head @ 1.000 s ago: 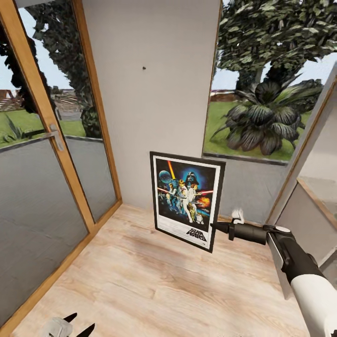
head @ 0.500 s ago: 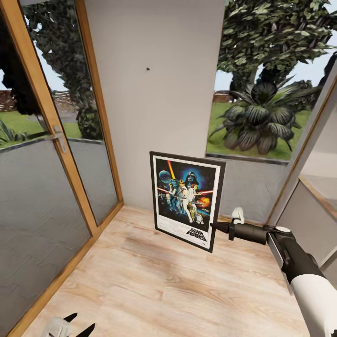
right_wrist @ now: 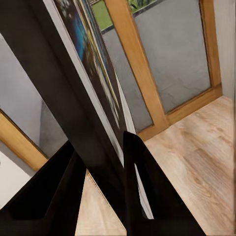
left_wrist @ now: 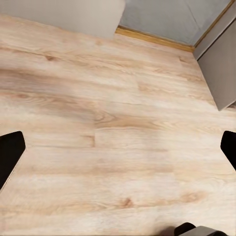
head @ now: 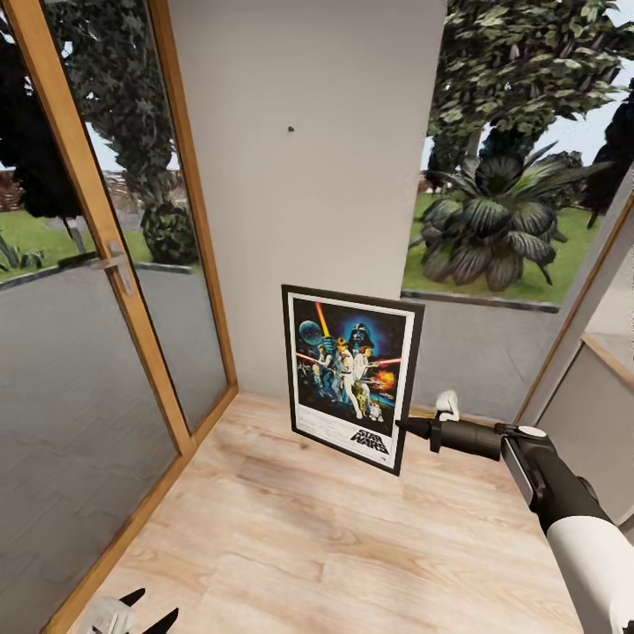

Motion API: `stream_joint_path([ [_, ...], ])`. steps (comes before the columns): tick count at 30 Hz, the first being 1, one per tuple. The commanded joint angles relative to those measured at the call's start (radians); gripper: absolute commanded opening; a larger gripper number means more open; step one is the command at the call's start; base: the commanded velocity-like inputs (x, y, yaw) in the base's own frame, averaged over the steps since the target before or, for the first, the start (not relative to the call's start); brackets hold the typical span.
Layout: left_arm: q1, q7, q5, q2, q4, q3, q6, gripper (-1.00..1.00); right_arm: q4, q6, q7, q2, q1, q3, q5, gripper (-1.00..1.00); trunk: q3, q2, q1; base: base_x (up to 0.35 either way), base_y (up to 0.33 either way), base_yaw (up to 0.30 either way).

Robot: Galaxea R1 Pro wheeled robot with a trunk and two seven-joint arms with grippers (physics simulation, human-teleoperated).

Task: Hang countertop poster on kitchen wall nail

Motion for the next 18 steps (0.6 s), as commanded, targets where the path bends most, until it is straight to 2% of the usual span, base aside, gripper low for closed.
stream_joint_path([
  [1,-0.001,-0.005,-0.002,0.0,-0.002,0.001,0.01,1.0,0.0,0.011,0.004,0.0,-0.001,0.0,-0.005,-1.0,-0.001,-0.002,0.001,0.263,0.195,-0.181],
  [10,0.0,-0.005,-0.002,0.0,-0.002,0.001,0.01,1.0,0.001,0.011,0.004,0.0,-0.001,0.0,-0.005,-1.0,0.005,-0.002,0.001,0.242,0.216,-0.223],
  [18,0.0,-0.005,-0.002,0.0,-0.002,0.001,0.01,1.0,0.001,0.011,0.004,0.0,-0.001,0.0,-0.005,-1.0,0.012,-0.002,0.001,0.138,0.272,-0.237],
])
